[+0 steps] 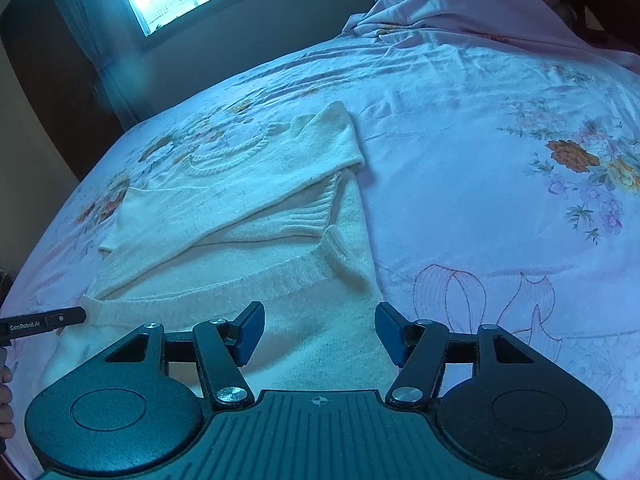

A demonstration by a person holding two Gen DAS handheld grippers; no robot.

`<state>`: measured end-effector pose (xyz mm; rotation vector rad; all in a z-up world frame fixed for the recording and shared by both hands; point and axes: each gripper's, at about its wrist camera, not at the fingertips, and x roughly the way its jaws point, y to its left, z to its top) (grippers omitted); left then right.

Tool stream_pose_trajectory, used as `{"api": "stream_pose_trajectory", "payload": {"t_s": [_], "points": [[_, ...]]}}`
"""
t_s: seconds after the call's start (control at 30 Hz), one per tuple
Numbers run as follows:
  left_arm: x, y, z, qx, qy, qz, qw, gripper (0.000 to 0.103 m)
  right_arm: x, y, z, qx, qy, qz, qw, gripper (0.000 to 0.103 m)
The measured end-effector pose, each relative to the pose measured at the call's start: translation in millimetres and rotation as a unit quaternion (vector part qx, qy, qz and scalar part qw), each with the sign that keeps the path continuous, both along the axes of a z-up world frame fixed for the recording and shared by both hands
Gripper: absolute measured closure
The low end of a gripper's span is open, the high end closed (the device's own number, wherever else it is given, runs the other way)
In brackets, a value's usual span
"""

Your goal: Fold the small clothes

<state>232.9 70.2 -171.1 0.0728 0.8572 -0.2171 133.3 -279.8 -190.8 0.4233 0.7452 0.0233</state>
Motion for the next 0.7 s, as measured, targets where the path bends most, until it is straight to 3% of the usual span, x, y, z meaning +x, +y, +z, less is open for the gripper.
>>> {"api": "stream_pose_trajectory", "payload": {"t_s": [0.2,0.47,0.57,0.7], "points": [[6.2,-5.5,-13.5,0.007,0.013,-0.006,0.9999,0.059,3.3,4.2,-4.5,-0.008,0.009,0.004,1.000,0.041],[-0.8,-9.2,-13.0,0.021,-0.005,0.003,0.9998,0.056,11.8,42.4,-5.7,-0.084,-0.007,0.047,0.995,0.041],[-2.5,-9.8,-9.4,0.027,-0.019,-0.005,0.9995,0.056,7.8,65.0,-5.3,-0.122,-0.029,0.084,0.988,0.041],[5.8,-10.3,-20.9,0.040,-0.007,-0.021,0.9990,0.059,10.4,86.7,-33.0,-0.181,0.002,0.134,0.974,0.041]]}}
